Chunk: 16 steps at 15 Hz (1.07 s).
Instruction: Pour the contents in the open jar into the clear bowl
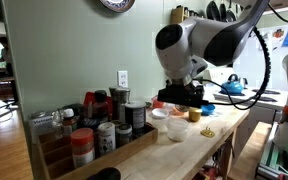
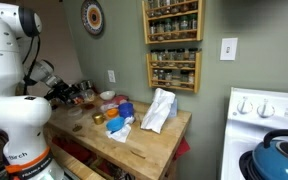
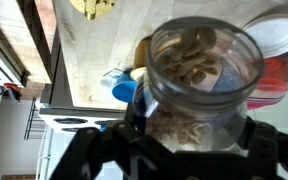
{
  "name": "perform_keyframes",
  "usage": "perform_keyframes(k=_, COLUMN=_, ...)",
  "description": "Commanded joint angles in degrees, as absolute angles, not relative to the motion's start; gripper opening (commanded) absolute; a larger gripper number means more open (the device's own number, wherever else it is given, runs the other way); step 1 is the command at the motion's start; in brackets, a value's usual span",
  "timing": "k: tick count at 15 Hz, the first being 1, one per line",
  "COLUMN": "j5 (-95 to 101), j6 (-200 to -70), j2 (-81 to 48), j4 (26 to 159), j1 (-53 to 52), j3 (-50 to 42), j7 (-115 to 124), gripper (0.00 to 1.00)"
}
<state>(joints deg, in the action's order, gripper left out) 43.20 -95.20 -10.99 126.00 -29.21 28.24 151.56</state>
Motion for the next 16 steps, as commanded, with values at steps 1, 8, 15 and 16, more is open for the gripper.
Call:
perform_keyframes(k=1, j5=45.14, j6=-92.06, j2=-12.82, j4=124.25, j1=-31.47, j3=27.32, j7=153.79, gripper=0.61)
perform_keyframes(k=8, j5=46.78, j6=-88.43, j2=-14.06, j4=123.18, j1=-33.19, j3=27.15, j7=154.72, gripper=0.61)
perform_keyframes(k=15, j5=47.21, j6=-86.0, j2=-14.71, j4=122.71, j1=-34.82, j3=27.05, j7=155.32, gripper=0.61)
perform_keyframes(k=16, j5=47.18, j6=-85.89, j2=-14.81, j4=122.63, j1=-34.98, j3=26.96, j7=155.41, gripper=0.61)
